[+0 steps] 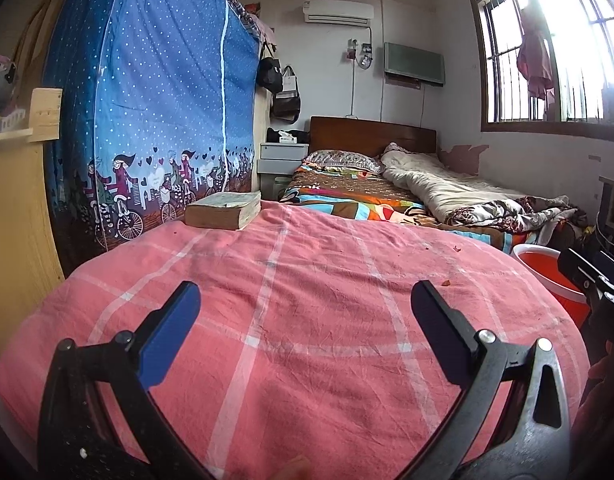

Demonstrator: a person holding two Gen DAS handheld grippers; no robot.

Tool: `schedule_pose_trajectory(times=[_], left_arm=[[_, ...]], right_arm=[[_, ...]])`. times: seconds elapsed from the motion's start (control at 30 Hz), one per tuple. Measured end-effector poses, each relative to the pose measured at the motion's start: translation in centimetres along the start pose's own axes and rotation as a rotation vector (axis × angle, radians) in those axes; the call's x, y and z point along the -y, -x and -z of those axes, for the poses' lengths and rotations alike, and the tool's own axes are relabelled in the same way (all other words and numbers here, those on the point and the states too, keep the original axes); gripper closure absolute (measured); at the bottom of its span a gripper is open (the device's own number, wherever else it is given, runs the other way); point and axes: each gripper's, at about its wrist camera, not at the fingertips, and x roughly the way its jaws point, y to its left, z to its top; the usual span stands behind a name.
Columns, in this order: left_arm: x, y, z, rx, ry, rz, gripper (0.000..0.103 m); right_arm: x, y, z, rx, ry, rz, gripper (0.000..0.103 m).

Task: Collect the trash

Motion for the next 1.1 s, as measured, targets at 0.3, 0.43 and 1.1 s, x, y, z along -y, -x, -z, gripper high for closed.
schedule_pose_trajectory(times=[0.3,0.43,1.1], left_arm=[[0.3,0.0,0.1,-0.006,-0.027,0.008,0.014],[0.2,-0.1,0.1,-0.012,-0.024,0.007,0.014],[0.2,-0.2,0.1,-0.018,-0.024,0.007,0.014]], right_arm=[[0.6,-0.8,0.5,-0.056,-0.028,0.035,0.000],[0.9,-1.0,0.7,-0.075,-0.032,0.052,0.000],[1.4,-1.0,0.8,-0.091,-0.031,0.066,0.000]])
